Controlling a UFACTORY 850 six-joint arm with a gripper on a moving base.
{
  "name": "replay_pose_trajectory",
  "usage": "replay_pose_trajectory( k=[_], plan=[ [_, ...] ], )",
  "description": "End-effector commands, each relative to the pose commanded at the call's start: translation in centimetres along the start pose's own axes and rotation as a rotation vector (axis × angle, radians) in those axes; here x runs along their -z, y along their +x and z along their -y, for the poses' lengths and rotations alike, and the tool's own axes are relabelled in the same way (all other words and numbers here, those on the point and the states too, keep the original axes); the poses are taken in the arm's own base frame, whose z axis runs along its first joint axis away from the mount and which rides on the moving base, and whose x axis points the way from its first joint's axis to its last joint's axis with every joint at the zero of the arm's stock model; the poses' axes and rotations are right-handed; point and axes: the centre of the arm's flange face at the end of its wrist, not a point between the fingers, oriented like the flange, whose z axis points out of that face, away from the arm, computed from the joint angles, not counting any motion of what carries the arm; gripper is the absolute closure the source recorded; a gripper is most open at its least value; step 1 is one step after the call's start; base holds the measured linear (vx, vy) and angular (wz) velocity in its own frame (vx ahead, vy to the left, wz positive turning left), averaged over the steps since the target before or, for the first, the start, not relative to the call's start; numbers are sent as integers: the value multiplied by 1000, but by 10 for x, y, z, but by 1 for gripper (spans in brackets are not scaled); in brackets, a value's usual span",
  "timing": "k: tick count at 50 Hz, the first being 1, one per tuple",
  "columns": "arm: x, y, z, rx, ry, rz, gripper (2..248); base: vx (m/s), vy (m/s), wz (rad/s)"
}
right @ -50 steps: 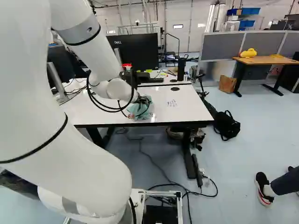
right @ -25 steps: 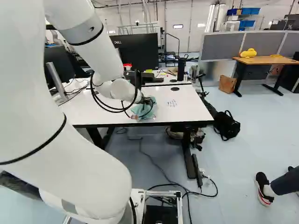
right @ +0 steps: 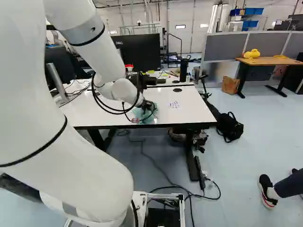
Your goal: Clean the table with the green towel
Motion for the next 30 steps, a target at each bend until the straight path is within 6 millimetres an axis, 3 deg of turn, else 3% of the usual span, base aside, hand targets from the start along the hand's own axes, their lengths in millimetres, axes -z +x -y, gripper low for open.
replay_pose_trajectory(
  k=[30],
  plan=[
    [2, -9, 0, 0, 0, 82, 210, 0, 0, 0]
  ],
)
